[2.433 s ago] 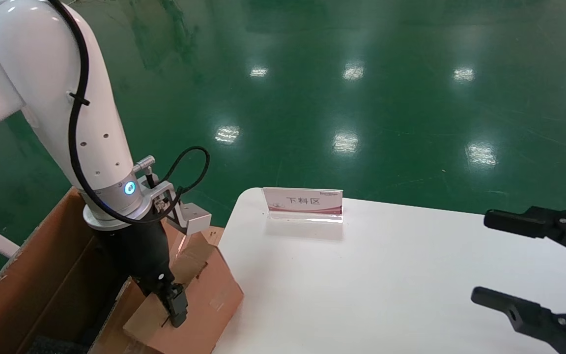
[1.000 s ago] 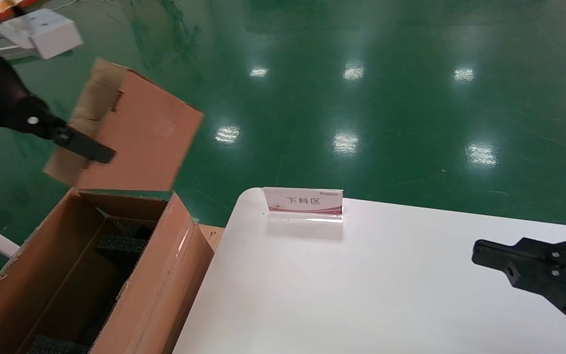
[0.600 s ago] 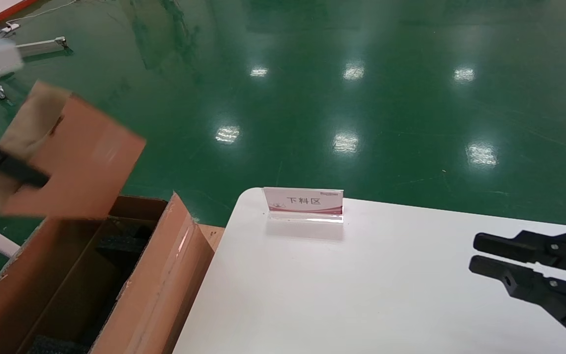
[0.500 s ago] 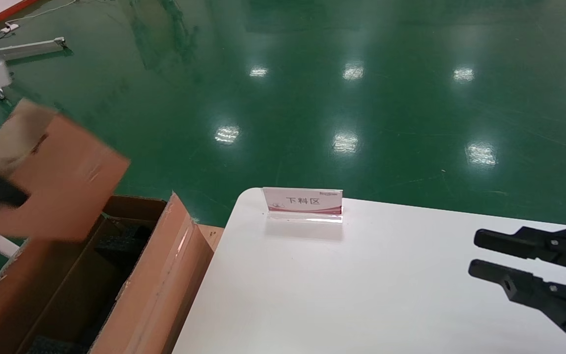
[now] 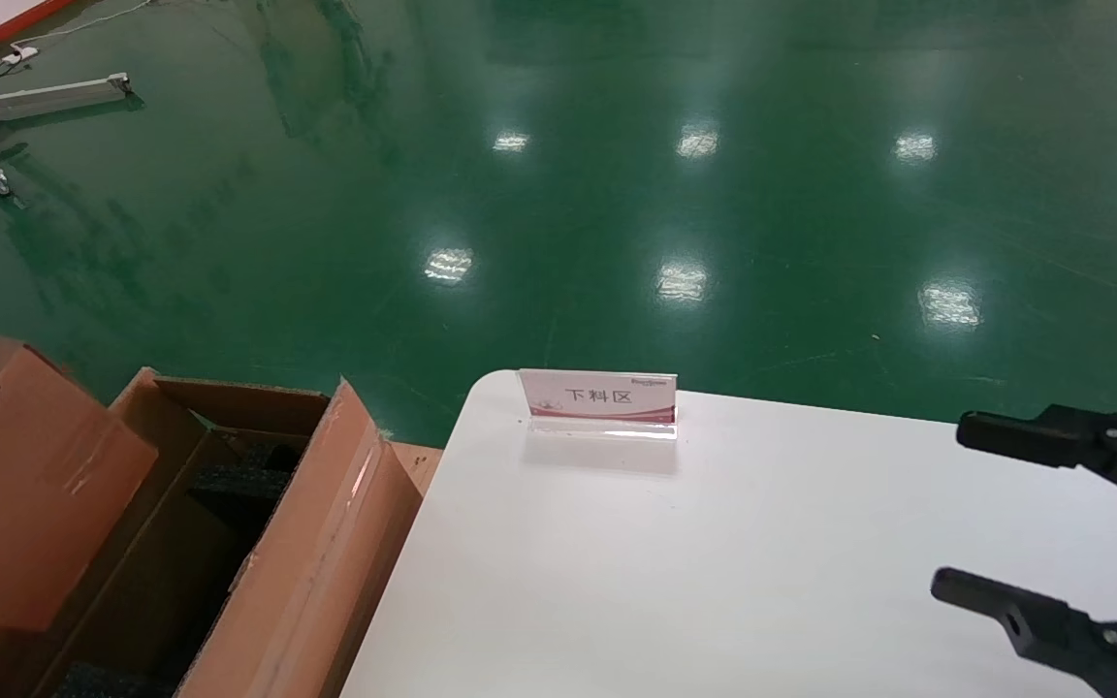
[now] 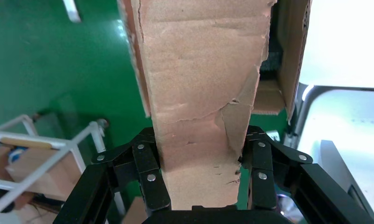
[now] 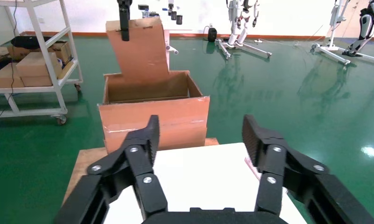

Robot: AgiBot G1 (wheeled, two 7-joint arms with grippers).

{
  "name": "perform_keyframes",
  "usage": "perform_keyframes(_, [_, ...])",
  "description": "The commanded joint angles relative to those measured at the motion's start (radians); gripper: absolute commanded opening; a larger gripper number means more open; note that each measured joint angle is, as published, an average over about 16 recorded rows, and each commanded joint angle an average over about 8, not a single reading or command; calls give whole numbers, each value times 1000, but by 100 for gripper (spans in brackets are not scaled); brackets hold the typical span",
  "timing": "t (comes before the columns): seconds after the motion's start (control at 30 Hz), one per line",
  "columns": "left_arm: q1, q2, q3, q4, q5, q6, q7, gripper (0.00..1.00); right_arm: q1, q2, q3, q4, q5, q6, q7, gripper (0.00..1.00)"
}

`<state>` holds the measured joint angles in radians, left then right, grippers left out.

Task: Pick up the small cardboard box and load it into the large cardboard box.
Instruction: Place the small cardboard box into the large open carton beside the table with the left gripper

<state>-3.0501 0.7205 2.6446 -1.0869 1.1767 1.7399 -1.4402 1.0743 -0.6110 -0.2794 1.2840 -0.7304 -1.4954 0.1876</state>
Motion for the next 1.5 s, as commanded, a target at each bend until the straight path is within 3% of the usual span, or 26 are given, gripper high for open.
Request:
perform_keyframes(0.03, [6, -4, 22, 15, -16, 0, 10, 0, 0, 0, 0, 0, 0, 0, 0, 100])
perform_keyframes(0.33, [73, -54, 62, 145, -89, -9, 125, 0, 0, 0, 0, 0, 0, 0, 0, 100])
perform_keyframes(0.8, [230, -134, 45, 309, -142, -85, 243, 0, 0, 0, 0, 0, 0, 0, 0, 100])
perform_keyframes(1.5, [542, -104, -21, 551, -205, -159, 401, 0, 0, 0, 0, 0, 0, 0, 0, 100])
